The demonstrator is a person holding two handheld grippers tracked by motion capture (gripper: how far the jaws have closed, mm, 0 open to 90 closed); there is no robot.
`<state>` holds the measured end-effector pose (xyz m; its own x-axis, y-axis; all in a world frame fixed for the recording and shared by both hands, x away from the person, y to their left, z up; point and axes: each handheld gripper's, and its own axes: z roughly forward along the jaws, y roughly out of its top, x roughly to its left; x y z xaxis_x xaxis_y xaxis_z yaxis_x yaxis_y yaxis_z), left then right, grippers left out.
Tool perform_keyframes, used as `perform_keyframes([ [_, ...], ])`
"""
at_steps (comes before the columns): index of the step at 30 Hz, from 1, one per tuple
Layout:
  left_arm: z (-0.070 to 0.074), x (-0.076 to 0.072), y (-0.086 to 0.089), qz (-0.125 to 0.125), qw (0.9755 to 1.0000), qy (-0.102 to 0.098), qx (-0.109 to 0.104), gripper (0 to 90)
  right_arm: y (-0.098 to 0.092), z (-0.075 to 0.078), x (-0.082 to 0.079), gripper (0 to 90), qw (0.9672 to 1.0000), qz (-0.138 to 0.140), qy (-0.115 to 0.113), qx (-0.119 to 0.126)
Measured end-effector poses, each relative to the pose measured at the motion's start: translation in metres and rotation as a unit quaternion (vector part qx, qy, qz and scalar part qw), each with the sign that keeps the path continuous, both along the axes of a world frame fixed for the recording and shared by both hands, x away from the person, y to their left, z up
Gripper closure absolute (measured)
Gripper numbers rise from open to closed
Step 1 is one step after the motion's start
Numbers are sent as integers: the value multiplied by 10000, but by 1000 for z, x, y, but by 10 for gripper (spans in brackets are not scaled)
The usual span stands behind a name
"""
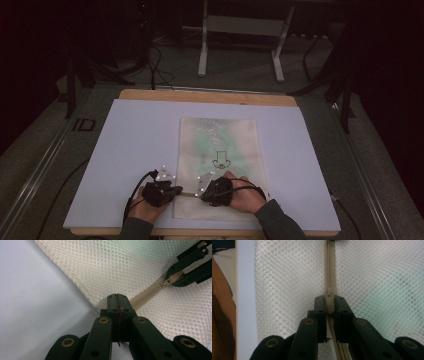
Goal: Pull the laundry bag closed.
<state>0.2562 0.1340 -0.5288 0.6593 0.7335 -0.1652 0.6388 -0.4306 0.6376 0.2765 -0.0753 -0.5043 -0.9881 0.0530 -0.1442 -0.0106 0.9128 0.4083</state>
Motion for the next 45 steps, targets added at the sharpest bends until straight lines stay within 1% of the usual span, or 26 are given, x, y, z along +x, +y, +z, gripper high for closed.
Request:
perform_keyframes([
  [7, 0, 0, 0, 0, 10000, 1, -1, 895, -4, 1, -1, 823, 10000, 0, 15, -25],
  [10, 0, 0, 0, 0, 10000, 3, -3, 895, -6, 0, -1, 823, 10000, -2, 20, -76],
  [12, 0, 0, 0, -2, 10000, 5, 0, 895, -6, 0, -1, 823, 10000, -20, 36, -32],
  [17, 0, 0, 0, -1, 10000, 4, 14, 895, -7, 1, -1, 823, 10000, 4, 15, -52],
  [20, 0, 0, 0, 4, 10000, 4, -2, 895, -11, 2, 0, 823, 10000, -36, 49, -22],
  [23, 0, 0, 0, 14, 10000, 2, -6, 895, -15, 3, 0, 823, 10000, -61, 51, -43],
  [30, 0, 0, 0, 12, 10000, 14, -11, 895, -19, 3, 0, 823, 9999, -77, 78, -31],
  [32, 0, 0, 0, 15, 10000, 12, -16, 895, -20, 3, -1, 823, 9999, -68, 56, -83],
  [34, 0, 0, 0, 5, 10000, 10, -5, 895, -22, 4, -1, 823, 9999, -86, 81, -98],
  [45, 0, 0, 0, 10, 10000, 10, -6, 895, -33, 6, -1, 822, 9997, -164, 99, -123],
])
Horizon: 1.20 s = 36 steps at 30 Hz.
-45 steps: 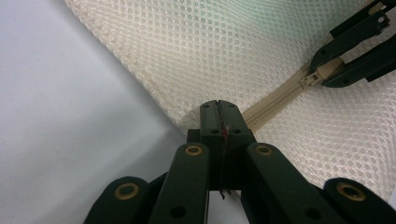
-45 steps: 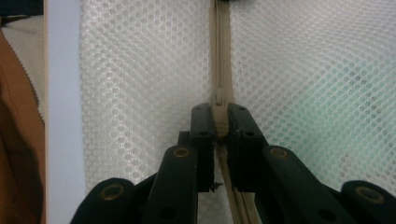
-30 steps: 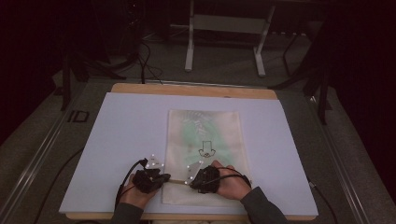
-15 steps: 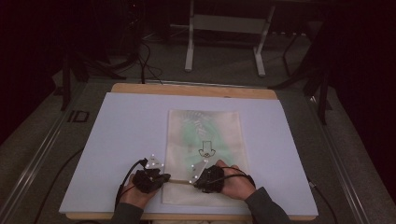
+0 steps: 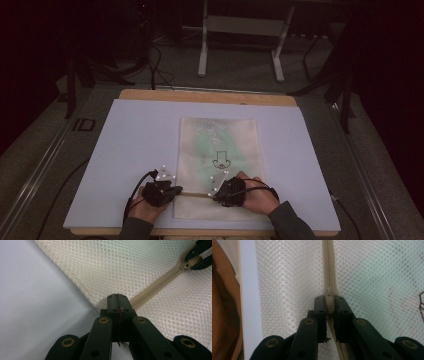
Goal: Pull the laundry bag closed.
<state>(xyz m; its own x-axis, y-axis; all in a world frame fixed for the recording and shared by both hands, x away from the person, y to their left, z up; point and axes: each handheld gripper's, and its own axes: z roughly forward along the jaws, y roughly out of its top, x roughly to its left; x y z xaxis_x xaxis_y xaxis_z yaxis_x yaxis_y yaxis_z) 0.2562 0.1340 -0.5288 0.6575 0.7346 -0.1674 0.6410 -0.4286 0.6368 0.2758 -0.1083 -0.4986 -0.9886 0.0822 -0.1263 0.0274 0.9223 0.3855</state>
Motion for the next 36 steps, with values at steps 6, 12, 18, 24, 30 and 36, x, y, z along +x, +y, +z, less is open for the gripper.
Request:
perform_keyframes([
  [6, 0, 0, 0, 2, 10000, 1, -6, 895, -4, 1, 0, 823, 10000, -21, 23, 21],
  [12, 0, 0, 0, 2, 10000, 3, -8, 895, -10, 1, 0, 823, 10000, -66, 27, 30],
  [18, 0, 0, 0, 3, 10000, 5, -7, 895, -14, 1, 0, 823, 9999, -92, 39, 24],
  [24, 0, 0, 0, 12, 10000, 3, -19, 895, -19, 1, 0, 823, 9999, -128, 39, 26],
  [30, 0, 0, 0, -2, 10000, -1, -1, 895, -23, 0, 0, 822, 9999, -157, 51, 34],
  [36, 0, 0, 0, -7, 10000, 0, 4, 895, -26, 0, 1, 823, 9998, -177, 82, 72],
])
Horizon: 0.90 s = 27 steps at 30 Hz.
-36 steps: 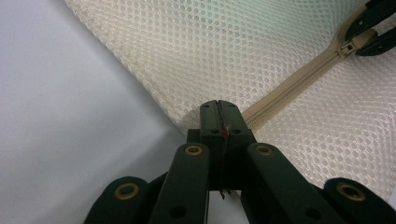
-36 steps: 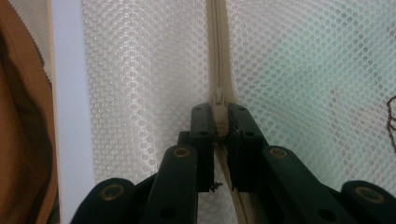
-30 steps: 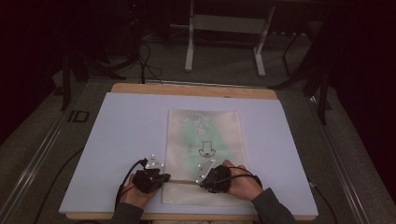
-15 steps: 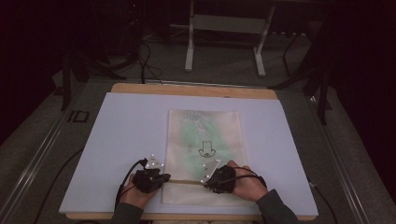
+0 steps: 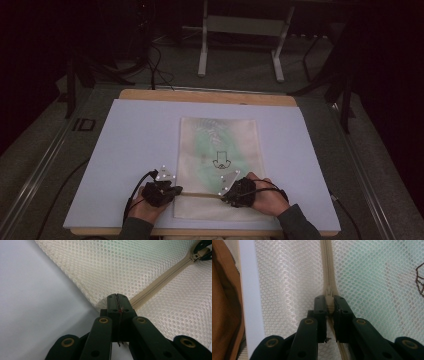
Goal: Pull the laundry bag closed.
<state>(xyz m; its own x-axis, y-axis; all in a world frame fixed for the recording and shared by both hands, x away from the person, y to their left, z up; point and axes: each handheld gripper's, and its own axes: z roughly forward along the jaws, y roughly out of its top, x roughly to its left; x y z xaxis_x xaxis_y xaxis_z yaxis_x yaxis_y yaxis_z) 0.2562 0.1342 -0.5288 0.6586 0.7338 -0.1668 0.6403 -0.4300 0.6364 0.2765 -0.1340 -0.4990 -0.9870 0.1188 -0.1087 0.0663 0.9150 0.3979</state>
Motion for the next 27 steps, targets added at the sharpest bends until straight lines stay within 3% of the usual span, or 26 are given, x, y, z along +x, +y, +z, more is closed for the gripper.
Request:
perform_keyframes([
  [27, 0, 0, 0, 9, 10000, 4, -3, 895, -25, -2, 0, 822, 9997, -230, 40, 17],
])
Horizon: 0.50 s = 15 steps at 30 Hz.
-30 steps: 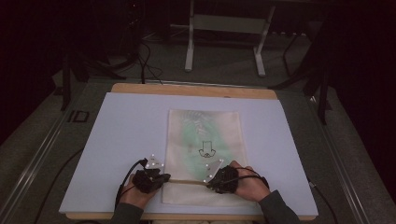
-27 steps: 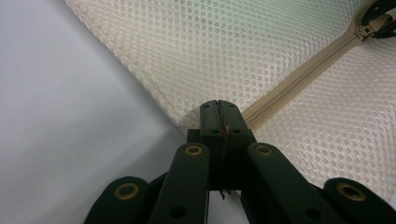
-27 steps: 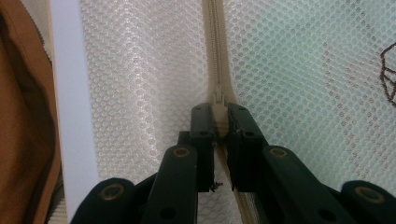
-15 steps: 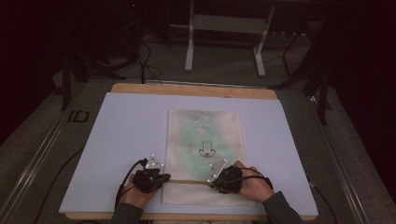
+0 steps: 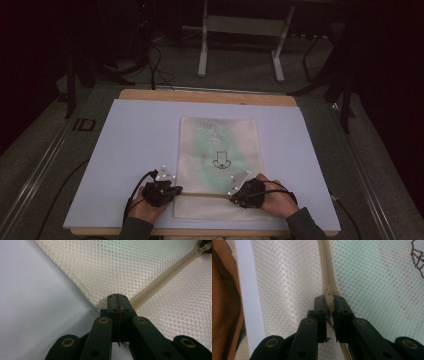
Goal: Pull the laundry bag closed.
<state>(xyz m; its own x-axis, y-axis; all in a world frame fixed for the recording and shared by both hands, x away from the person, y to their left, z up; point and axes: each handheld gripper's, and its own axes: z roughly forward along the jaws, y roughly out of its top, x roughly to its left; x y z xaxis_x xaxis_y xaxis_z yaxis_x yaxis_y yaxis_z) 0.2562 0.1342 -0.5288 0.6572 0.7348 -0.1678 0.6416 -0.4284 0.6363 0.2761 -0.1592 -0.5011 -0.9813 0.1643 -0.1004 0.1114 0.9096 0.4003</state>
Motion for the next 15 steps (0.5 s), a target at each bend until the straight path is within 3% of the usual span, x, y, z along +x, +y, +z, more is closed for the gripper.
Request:
perform_keyframes([
  [15, 0, 0, 0, -6, 10000, -2, 12, 895, -5, 1, 1, 823, 10000, 4, 11, -4],
])
